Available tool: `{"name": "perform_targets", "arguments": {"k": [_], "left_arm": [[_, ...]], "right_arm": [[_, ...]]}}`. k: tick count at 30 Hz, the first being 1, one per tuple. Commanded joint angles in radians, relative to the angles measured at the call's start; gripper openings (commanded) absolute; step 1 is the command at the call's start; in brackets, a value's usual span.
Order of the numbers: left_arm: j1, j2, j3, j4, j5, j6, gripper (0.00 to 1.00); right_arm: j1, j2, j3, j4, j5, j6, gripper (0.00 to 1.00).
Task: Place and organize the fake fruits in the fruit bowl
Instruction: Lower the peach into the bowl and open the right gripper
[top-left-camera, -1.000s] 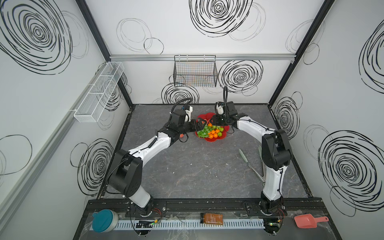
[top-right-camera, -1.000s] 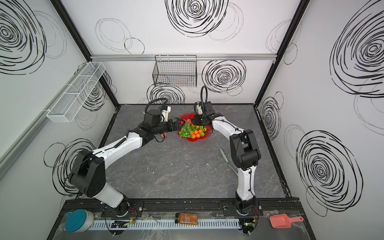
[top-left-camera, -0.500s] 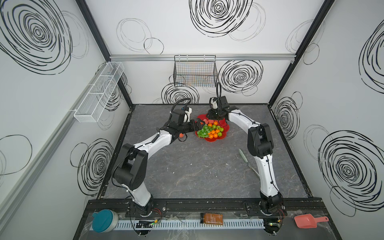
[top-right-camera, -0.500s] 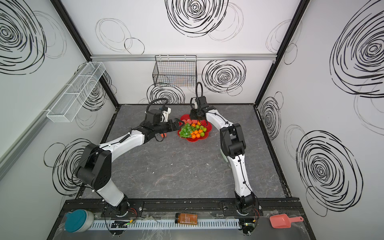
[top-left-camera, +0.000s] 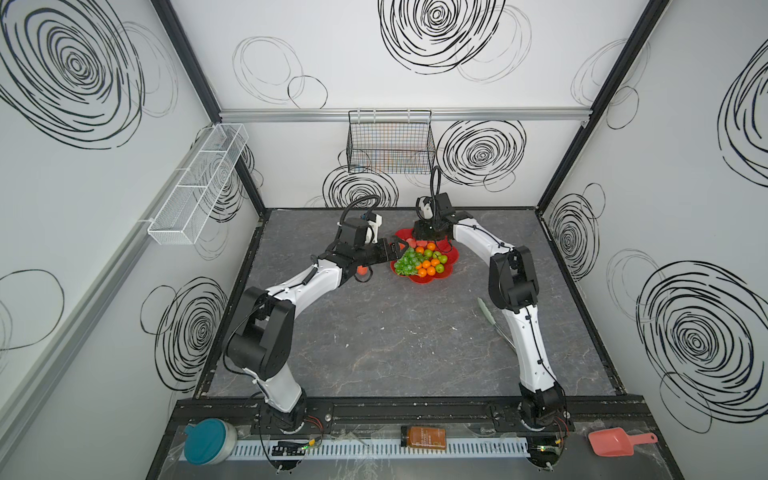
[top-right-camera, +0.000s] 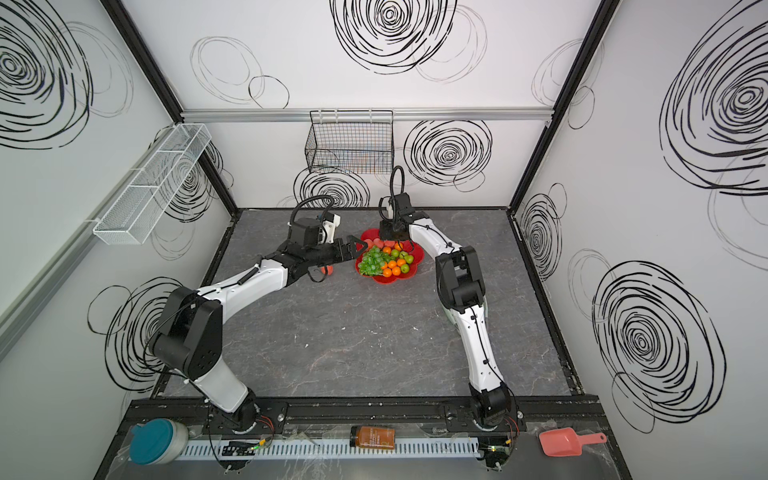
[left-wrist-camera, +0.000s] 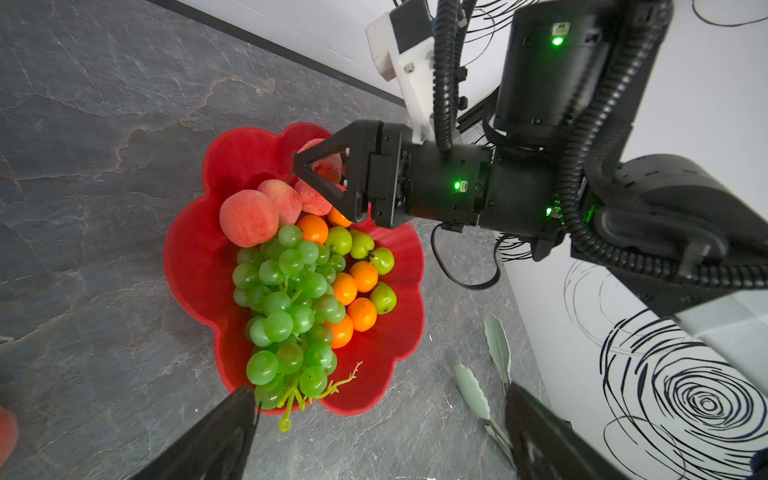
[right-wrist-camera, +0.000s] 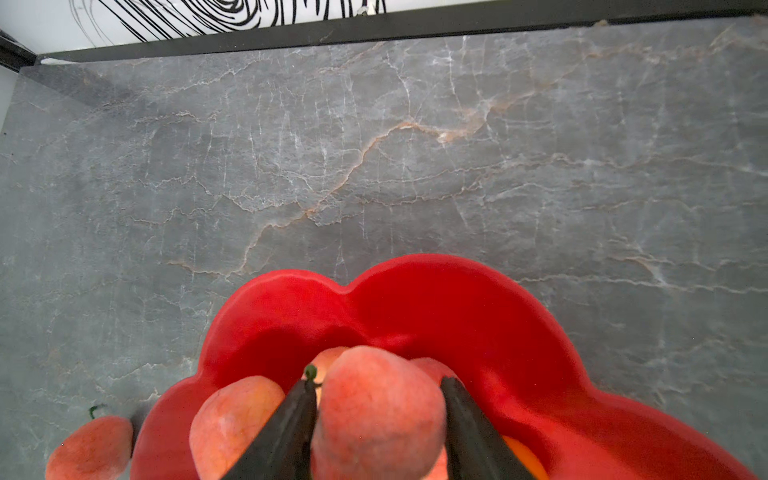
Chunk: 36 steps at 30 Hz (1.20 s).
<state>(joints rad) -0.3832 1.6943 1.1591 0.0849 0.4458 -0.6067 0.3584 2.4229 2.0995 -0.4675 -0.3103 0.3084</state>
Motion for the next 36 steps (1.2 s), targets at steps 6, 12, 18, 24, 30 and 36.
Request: {"name": "perform_targets", "arguments": {"k": [6,12,18,24,30,36], "left_arm": [[0.02,-0.012,0.027,0.036,0.011,0.011,0.96],[0.027,-0.049,0.018,0.012,0.003,0.023,0.96],[0.027,-0.153,-0.013,-0.033,-0.027,0.011,0.96],[0.037,-0.333,-0.106,-0.106,-0.058,0.028,0.96],[0.102,-0.514,-0.234,-0.176,-0.059,0.022,0.96],[0.133,-0.657,-0.327,-0.29,-0.073,0.038,0.96]], "right_arm": [[-0.004,0.01,0.056,-0.041,0.016,-0.021,0.57],[-0.007,-0.022,0.06,-0.059,0.026,-0.026,0.58],[-0.004,-0.094,0.04,-0.106,0.055,-0.018,0.57],[-0.003,-0.271,-0.213,0.024,0.02,0.006,0.58],[0.007,-0.42,-0.416,0.123,-0.012,0.025,0.58],[0.049,-0.544,-0.565,0.198,-0.014,0.022,0.58]]}}
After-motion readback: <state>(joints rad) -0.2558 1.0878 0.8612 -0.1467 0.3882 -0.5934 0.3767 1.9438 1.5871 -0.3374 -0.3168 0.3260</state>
